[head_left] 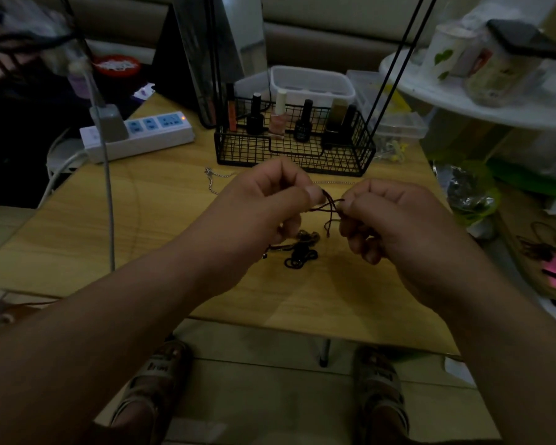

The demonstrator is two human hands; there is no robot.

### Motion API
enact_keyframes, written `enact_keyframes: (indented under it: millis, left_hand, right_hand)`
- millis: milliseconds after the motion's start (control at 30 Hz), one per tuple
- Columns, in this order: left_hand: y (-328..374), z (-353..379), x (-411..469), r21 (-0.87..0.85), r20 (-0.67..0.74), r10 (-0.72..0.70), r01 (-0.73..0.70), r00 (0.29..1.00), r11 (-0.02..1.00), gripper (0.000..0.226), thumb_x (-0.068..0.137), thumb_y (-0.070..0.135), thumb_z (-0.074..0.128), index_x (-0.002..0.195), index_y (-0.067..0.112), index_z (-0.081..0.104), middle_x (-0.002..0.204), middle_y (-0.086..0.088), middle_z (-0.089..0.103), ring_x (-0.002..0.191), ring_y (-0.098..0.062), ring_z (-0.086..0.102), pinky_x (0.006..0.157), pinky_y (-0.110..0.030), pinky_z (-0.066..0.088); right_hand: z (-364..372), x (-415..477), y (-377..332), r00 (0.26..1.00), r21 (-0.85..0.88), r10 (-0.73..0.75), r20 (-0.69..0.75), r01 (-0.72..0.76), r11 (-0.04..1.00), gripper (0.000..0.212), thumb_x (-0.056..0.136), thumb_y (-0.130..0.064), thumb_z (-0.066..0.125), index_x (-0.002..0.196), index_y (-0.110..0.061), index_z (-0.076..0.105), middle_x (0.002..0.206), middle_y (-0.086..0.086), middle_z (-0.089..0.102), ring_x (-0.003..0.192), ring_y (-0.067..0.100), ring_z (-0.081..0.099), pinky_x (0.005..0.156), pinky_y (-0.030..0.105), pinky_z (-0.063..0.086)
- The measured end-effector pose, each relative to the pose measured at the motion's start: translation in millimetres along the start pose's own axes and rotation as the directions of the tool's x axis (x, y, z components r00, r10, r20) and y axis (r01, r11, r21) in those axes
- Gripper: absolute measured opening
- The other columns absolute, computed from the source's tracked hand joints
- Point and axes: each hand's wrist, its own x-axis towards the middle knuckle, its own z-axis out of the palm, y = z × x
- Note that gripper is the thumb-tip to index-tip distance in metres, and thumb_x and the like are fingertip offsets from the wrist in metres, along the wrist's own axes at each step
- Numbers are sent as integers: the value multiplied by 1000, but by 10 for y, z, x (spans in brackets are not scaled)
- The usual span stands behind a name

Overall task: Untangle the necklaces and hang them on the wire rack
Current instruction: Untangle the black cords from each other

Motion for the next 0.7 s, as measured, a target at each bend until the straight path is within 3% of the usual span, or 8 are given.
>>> enact_keyframes:
  millis: [67,167,267,367,500,600,700]
  left_hand:
    - [37,-4,-5,-68,-20,4,-5,1000,998,9,102,12,58,94,15,59,93,-13,71,59,-12,49,51,-22,36]
    - [58,8,-15,-75,-15,-1,0,1000,997,5,104,13,57,100,13,59,90,-6,74,59,-13,50,51,-21,37]
    - [51,27,-23,-20,-13,4,-4,1000,1000,4,103,14,59,101,12,61,88,-5,76,60,-14,53,52,-20,42]
    - [53,40,-19,-28,-5,12,-12,1000,1000,4,102,11,61,99,10,62,84,-5,75,60,-14,53,53,-18,43]
    - [39,24,-11,37,26,12,-13,1000,999,3,100,11,65,98,10,64,79,-5,73,59,-11,54,53,-18,44]
    - [47,3,-26,160,92,-29,14,995,987,1,99,13,67,100,14,66,81,-2,75,62,-8,55,55,-18,45]
    - [50,-9,-41,265,119,-42,9,992,964,1,98,18,68,99,16,68,84,-2,76,63,-3,56,56,-16,45]
  right_hand:
    - [-3,8,5,998,-41,56,36,-54,998,18,94,-19,58,83,-11,69,68,-2,67,58,12,57,52,28,42]
    - [-1,15,22,992,-75,107,63,-102,992,18,95,-19,57,87,-10,69,71,-1,68,62,13,59,55,30,44]
    - [-27,28,5,999,-43,35,-20,-36,998,17,98,-27,58,94,-17,71,85,-4,73,78,15,67,66,35,50]
    - [-42,0,-16,998,-68,-65,20,66,995,22,94,-43,65,100,-22,72,98,-7,75,90,10,70,76,37,56]
    - [-28,-15,11,992,-148,-116,53,123,981,15,96,-32,67,96,-18,73,96,3,76,93,18,70,80,39,57]
    - [-84,31,-7,999,70,-47,23,45,997,19,100,-24,59,88,-14,71,90,0,75,92,17,71,86,40,54]
    - [-159,49,-42,996,393,55,76,-80,916,21,94,-24,56,75,-15,58,70,3,60,79,21,67,84,42,51]
